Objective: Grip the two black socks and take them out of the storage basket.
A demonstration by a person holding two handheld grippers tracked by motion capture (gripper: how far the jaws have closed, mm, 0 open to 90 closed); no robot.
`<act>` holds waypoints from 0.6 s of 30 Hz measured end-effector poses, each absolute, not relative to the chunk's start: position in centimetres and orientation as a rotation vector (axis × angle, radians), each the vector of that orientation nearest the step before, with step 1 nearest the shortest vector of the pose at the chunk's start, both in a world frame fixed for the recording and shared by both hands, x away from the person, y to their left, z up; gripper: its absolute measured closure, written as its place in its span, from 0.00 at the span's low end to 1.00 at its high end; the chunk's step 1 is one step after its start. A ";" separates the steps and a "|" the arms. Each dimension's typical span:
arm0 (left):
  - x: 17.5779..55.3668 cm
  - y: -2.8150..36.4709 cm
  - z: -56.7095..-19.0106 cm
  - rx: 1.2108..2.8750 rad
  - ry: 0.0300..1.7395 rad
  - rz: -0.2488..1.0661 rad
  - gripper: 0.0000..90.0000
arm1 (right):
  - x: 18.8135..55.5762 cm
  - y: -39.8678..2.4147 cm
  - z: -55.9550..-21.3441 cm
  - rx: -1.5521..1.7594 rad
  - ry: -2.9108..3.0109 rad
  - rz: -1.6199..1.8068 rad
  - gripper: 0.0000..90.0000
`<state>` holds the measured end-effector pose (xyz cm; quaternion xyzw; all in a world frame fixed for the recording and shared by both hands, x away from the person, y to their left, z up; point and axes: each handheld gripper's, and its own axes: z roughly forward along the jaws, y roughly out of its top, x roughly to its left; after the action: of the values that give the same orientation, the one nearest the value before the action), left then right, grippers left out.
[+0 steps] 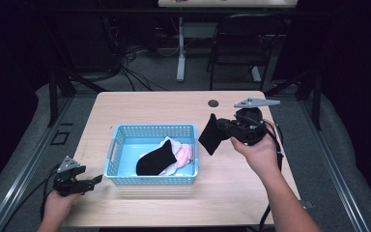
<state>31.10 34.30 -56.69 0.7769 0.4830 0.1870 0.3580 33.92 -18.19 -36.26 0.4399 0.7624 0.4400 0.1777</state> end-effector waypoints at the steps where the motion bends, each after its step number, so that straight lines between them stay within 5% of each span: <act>1: 31.1 34.3 -56.7 2.005 1.245 0.484 0.20 | 34.0 -18.3 -36.5 1.251 2.156 1.239 0.96; 18: 31.1 34.3 -56.7 2.004 1.248 0.481 0.20 | 34.9 -18.7 -42.0 1.351 2.189 1.203 0.96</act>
<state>31.09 34.28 -56.72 0.7767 0.4836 0.1865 0.3578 34.91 -18.70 -41.96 0.4703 0.7621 0.4189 0.1501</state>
